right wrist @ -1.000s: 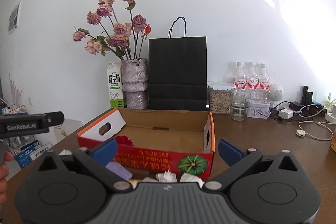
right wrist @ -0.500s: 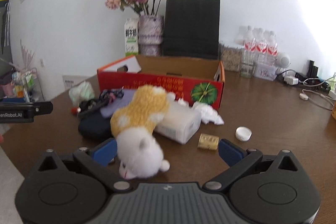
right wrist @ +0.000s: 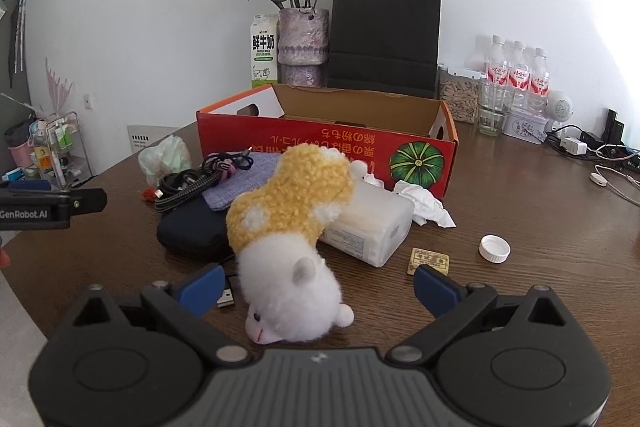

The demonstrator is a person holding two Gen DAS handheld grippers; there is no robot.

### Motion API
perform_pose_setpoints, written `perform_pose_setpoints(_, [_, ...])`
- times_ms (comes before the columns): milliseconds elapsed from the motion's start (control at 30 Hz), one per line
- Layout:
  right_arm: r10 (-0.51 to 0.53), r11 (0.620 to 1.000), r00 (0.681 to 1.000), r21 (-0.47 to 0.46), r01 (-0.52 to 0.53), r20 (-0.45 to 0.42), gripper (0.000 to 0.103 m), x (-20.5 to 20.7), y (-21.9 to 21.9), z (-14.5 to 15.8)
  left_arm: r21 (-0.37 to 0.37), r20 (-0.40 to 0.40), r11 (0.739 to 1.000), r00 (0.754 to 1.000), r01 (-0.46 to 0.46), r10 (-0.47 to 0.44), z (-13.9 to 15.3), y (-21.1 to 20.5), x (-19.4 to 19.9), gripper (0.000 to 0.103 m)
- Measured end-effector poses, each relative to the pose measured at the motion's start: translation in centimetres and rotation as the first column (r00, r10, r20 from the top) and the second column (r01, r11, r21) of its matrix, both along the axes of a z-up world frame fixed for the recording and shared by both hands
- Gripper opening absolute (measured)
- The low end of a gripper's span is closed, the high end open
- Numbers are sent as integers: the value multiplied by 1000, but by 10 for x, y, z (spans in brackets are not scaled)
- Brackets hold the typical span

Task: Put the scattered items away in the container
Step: 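Grasp the yellow-and-white plush sheep with the right gripper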

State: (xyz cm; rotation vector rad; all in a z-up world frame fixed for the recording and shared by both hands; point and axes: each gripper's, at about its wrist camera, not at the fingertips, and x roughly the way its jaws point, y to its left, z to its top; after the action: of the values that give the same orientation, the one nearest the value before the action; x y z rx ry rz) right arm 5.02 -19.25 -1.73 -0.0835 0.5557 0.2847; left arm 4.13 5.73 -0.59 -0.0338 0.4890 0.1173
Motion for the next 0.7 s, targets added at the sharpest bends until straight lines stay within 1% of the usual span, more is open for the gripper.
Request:
perform_pose_setpoints(233, [21, 999, 999, -31, -22, -30, 94, 21, 15, -7, -9, -17, 1000, 1000, -10, 10, -5, 8, 6, 103])
perform_pose_setpoints(333, [40, 998, 998, -45, -42, -50, 88, 35, 24, -10, -11, -24, 1000, 1000, -14, 14, -7, 11, 8, 103])
perform_pose_setpoints(400, [53, 997, 996, -56, -57, -75, 80, 45, 29, -15, -13, -29, 1000, 999, -16, 16, -8, 13, 10, 103])
perform_pose_setpoints(433, [57, 996, 994, -57, -62, -91, 74, 49, 31, -18, -13, -32, 1000, 999, -17, 16, -8, 14, 10, 103])
perform_pose_setpoints(500, [82, 996, 992, -10, -83, -100, 44, 50, 30, -18, -10, -35, 1000, 999, -18, 17, -10, 15, 11, 103])
perform_pose_setpoints(600, [59, 998, 996, -6, -60, -64, 43, 42, 27, -15, -9, -43, 1000, 999, -19, 19, -12, 17, 15, 103])
perform_pose_setpoints(700, [38, 999, 999, 17, -38, -30, 43, 35, 19, -8, -3, -48, 1000, 999, -16, 16, -13, 18, 21, 103])
